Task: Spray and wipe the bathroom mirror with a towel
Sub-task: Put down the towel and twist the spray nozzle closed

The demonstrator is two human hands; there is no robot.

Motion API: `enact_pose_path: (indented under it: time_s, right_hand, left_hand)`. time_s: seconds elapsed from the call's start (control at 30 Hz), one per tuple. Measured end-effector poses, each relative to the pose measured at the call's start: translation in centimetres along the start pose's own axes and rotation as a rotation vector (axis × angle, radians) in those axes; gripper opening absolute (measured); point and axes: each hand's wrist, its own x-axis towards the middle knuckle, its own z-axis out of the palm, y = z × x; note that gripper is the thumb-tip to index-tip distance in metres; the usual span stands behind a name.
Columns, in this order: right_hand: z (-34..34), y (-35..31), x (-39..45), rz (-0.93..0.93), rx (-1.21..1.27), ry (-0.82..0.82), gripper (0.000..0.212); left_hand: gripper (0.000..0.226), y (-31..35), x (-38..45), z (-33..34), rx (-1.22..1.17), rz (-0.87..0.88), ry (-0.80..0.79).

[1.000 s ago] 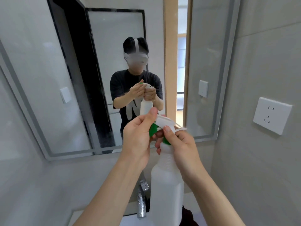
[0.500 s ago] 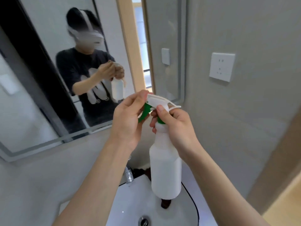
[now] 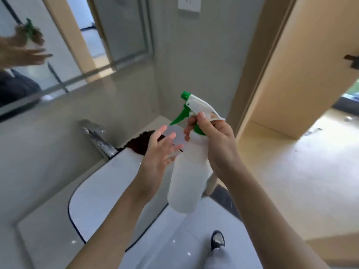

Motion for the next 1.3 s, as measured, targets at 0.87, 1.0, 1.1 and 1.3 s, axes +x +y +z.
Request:
enact_pose_path:
  time_s: [0.87,1.0,1.1,1.3]
  right_hand:
    - [-32.9,28.7,-7.3,0.641,-0.199,0.043,0.056]
    - [-34.4,38.7,-8.1,0.681,-0.244,0.058,0.053]
    - [-34.8,46.4,-9.2,0.683,-0.225,0.122,0.043]
    - [-32.4,58.8,-9.3,0.704,-0.121,0.162,0.057]
  left_hand:
    - [0.081,-40.4,1.3,12.9,0.872,-0.549,-0.042]
    - [0.078,-49.3,2.1,10.0,0.852,-0.58,0.003]
    - [0.077,-54.7,2.3,7.0,0.899,-0.612,0.023]
    - [0.074,-62.3,3.6,-1.1,1.008,-0.61,0.017]
